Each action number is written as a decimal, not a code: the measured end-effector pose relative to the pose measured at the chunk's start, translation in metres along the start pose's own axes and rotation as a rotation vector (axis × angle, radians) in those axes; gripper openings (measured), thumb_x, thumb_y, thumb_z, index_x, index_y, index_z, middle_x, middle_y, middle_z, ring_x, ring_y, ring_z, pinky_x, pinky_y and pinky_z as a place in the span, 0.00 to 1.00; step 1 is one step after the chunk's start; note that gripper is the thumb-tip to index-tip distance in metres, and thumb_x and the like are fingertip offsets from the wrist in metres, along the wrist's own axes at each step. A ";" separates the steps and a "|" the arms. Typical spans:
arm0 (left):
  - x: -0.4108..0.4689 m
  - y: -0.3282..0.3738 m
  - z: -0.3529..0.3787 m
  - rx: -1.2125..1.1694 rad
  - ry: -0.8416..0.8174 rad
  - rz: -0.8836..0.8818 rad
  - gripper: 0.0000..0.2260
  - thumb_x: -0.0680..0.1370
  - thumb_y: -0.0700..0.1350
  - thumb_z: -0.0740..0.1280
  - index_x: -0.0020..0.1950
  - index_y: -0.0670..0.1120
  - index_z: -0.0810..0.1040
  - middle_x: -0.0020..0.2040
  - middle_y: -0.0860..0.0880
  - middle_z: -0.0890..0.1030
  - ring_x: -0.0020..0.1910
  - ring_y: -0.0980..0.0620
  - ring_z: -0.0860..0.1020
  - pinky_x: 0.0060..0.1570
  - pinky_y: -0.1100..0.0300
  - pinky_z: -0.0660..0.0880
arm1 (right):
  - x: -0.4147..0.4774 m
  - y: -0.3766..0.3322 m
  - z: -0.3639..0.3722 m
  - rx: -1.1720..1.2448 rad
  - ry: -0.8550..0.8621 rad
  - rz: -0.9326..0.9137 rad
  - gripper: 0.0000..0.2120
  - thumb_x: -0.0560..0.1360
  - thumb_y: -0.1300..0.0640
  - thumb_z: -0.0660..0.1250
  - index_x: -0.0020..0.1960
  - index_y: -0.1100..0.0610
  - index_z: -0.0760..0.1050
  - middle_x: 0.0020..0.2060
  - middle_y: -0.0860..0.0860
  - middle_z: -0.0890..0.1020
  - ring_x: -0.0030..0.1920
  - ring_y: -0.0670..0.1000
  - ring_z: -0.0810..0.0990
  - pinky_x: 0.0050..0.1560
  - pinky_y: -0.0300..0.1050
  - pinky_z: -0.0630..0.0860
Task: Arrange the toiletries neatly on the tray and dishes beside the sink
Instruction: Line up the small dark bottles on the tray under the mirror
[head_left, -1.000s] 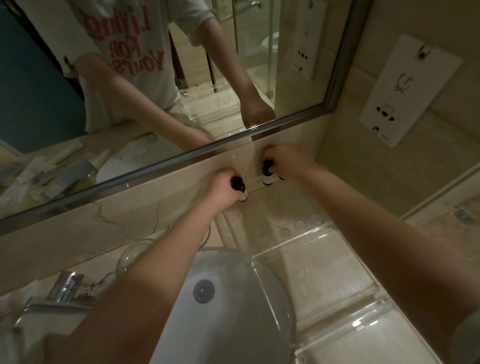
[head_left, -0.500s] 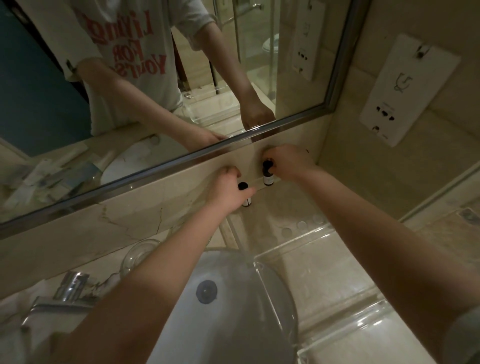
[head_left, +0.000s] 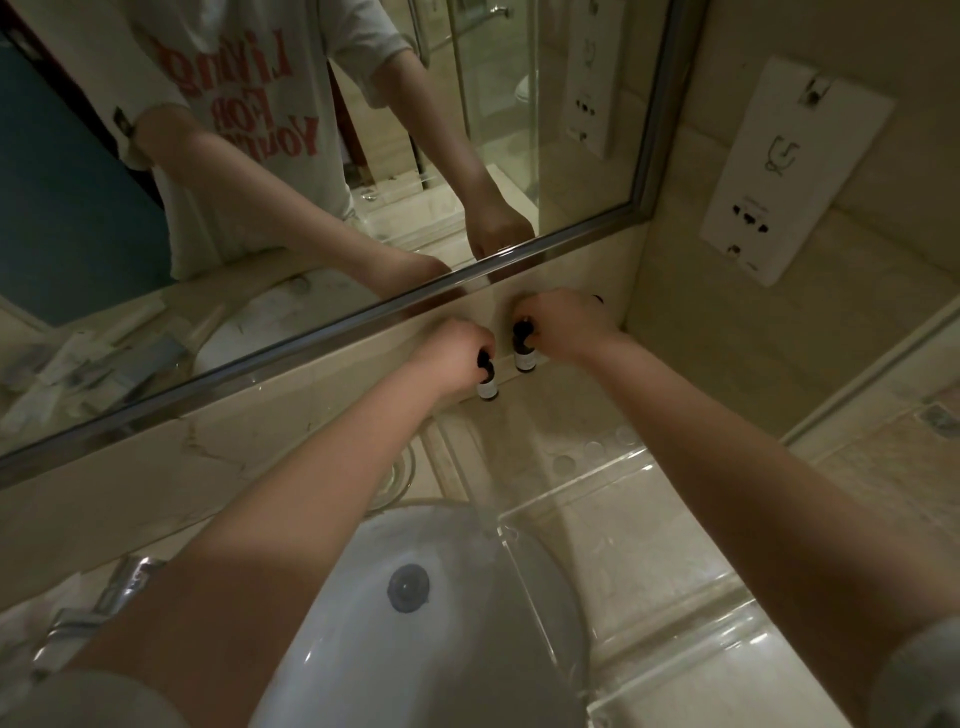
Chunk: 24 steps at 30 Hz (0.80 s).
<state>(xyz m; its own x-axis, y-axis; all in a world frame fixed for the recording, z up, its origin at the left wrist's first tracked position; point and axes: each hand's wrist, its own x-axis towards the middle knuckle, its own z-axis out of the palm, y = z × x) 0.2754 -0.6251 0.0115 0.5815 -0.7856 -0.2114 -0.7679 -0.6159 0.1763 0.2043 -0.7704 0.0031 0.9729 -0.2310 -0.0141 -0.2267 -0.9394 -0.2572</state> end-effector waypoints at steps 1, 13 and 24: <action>0.001 0.001 0.001 0.018 0.000 0.010 0.12 0.75 0.40 0.66 0.58 0.42 0.78 0.55 0.42 0.79 0.54 0.44 0.76 0.49 0.58 0.72 | 0.000 0.000 0.000 0.001 -0.002 -0.002 0.11 0.75 0.58 0.64 0.56 0.52 0.77 0.49 0.53 0.82 0.49 0.55 0.79 0.44 0.46 0.75; 0.006 0.007 0.000 0.058 0.070 -0.015 0.13 0.76 0.39 0.64 0.61 0.39 0.76 0.59 0.39 0.77 0.58 0.41 0.75 0.53 0.55 0.72 | 0.001 0.003 -0.005 -0.001 -0.005 -0.057 0.11 0.74 0.59 0.66 0.57 0.53 0.78 0.51 0.52 0.81 0.50 0.55 0.79 0.43 0.44 0.72; -0.001 0.009 -0.001 0.084 0.104 -0.017 0.14 0.77 0.39 0.62 0.61 0.39 0.75 0.58 0.39 0.77 0.56 0.40 0.75 0.53 0.51 0.73 | -0.001 0.002 -0.006 0.005 -0.023 -0.061 0.13 0.73 0.59 0.66 0.57 0.52 0.77 0.51 0.52 0.81 0.50 0.55 0.79 0.48 0.50 0.78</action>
<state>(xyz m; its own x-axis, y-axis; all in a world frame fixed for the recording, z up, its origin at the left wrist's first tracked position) 0.2685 -0.6298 0.0144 0.6164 -0.7794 -0.1121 -0.7746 -0.6258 0.0919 0.2022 -0.7737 0.0080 0.9856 -0.1678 -0.0204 -0.1672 -0.9502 -0.2631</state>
